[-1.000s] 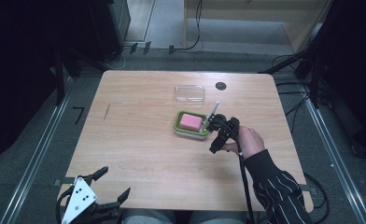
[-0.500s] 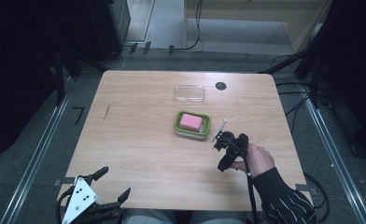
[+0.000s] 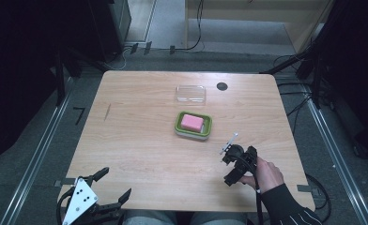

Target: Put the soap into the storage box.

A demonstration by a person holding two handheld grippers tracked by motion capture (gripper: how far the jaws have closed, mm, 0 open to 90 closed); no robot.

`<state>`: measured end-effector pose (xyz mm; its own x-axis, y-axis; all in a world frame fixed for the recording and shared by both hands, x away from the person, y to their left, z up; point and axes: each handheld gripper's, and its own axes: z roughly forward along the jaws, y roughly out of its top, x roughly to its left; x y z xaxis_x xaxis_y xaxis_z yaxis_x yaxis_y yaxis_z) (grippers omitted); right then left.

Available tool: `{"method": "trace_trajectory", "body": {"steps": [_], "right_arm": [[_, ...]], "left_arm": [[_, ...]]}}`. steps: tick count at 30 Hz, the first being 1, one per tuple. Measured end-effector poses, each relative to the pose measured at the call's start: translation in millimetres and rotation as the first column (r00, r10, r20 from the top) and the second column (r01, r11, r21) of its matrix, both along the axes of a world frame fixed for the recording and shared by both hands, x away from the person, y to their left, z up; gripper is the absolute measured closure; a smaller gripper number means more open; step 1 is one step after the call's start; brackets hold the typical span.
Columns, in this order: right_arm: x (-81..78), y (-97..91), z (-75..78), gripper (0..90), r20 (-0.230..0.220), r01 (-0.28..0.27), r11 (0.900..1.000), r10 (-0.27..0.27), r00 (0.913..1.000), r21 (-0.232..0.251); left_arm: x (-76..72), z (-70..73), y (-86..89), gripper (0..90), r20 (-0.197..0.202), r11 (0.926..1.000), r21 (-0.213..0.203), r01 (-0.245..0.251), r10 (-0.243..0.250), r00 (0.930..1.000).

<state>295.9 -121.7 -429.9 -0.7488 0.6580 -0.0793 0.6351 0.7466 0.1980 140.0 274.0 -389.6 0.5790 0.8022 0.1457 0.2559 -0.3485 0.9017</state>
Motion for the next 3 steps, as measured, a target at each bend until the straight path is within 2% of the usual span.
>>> {"method": "trace_trajectory", "body": {"steps": [1, 3], "right_arm": [[-4.2, -2.2, 2.9, 8.1, 0.023, -0.005, 0.9991, 0.004, 0.9997, 0.042], [-5.4, -3.7, 3.8, 7.6, 0.04, -0.011, 0.9984, 0.009, 0.9991, 0.056]], "left_arm": [[0.1, 0.0, -0.2, 14.0, -0.001, 1.0, 0.0, 0.0, 0.0, 1.0], [0.3, 0.0, -0.3, 14.0, -0.003, 1.0, 0.001, 0.0, 0.0, 1.0]]}}
